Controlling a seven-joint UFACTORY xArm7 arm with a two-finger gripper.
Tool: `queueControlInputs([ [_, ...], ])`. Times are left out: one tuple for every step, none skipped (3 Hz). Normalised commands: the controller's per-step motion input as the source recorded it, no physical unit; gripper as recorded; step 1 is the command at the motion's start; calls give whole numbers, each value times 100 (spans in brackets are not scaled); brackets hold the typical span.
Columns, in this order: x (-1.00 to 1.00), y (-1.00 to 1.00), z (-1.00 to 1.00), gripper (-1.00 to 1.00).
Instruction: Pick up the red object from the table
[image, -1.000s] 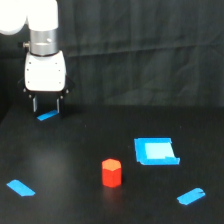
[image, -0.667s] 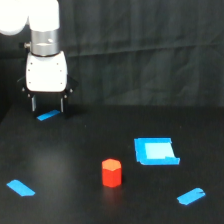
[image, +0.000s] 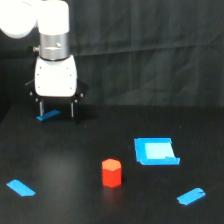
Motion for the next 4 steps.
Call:
queueControlInputs([
  [95,-96,15,99],
  [88,-98,-21,100],
  [78,-96,-25,98],
  [52,-92,-27,98],
])
